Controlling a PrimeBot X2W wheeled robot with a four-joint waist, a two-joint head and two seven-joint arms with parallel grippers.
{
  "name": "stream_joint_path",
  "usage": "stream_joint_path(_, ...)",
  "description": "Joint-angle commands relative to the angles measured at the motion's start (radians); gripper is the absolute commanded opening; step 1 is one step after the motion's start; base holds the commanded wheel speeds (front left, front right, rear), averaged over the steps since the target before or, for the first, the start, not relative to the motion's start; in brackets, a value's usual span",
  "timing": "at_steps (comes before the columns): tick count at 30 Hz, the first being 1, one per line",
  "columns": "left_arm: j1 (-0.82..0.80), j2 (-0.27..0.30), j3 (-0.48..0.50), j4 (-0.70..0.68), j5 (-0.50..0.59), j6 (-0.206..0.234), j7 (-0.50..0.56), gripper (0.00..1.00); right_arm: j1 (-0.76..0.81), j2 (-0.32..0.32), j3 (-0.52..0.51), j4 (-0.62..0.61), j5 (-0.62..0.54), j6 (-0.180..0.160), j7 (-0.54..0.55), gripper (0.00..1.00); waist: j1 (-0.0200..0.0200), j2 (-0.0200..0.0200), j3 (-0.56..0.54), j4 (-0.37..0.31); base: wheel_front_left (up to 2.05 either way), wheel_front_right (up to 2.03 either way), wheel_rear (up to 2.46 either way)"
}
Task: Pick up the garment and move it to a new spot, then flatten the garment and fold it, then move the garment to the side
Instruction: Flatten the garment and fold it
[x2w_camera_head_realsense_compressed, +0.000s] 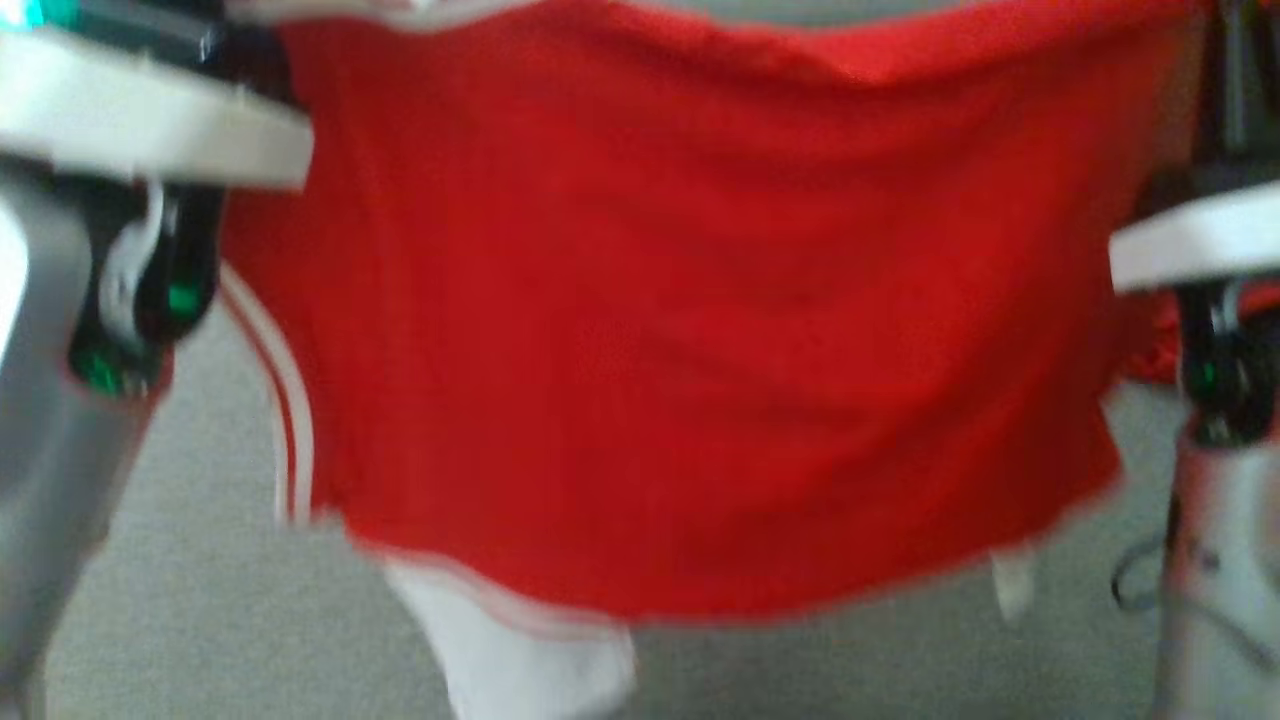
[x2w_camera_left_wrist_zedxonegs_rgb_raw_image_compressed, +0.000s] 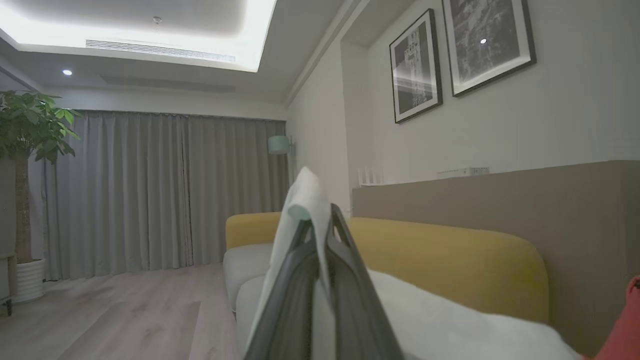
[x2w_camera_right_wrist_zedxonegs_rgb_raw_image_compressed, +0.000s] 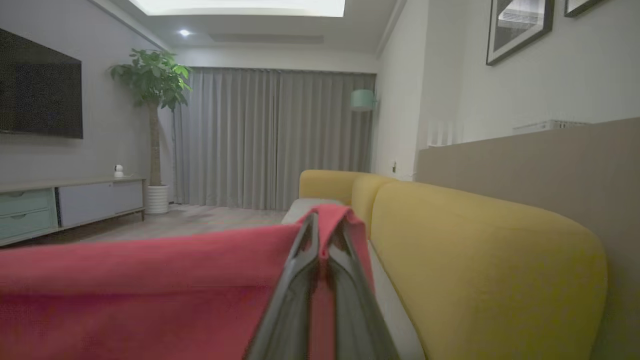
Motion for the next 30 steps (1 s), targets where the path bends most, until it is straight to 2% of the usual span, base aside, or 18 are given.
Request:
stream_joint_path(1, -0.136, 0.027, 0.029, 0.024, 0.025, -0.020, 0.016, 0.00, -0.122, -0.008, 0.041, 0.010, -0.004, -0.001, 0.005, 0.00, -0.0002, 0.0000, 0.100, -0.006, 0.00, 0.00, 0.00)
stream_joint_path(6, -0.368, -0.011, -0.028, 0.254, 0.117, -0.073, 0.007, 0.00, -0.366, -0.033, 0.062, 0.218, -0.055, -0.001, -0.025, 0.00, -0.0002, 0.0000, 0.171, -0.006, 0.00, 0.00, 0.00)
stream_joint_path(13, -0.615, -0.116, -0.053, 0.540, 0.185, -0.101, -0.104, 0.00, -0.654, -0.022, 0.046, 0.522, -0.158, -0.001, -0.097, 0.00, -0.0002, 0.0000, 0.219, 0.016, 0.00, 0.00, 0.00)
stream_joint_path(14, -0.615, -0.116, -0.053, 0.540, 0.185, -0.101, -0.104, 0.00, -0.654, -0.022, 0.046, 0.522, -0.158, -0.001, -0.097, 0.00, -0.0002, 0.0000, 0.219, 0.016, 0.00, 0.00, 0.00)
stream_joint_path(20, -0.650, -0.186, -0.052, 0.687, 0.156, -0.122, -0.173, 0.00, -0.763, -0.022, 0.002, 0.718, -0.268, -0.001, -0.144, 0.00, -0.0002, 0.0000, 0.301, 0.062, 0.00, 0.00, 0.00)
stream_joint_path(30, -0.506, -0.234, -0.042, 0.764, 0.097, -0.134, -0.285, 0.00, -0.760, -0.014, -0.102, 0.904, -0.372, -0.001, -0.276, 0.00, -0.0002, 0.0000, 0.484, 0.094, 0.00, 0.00, 0.00)
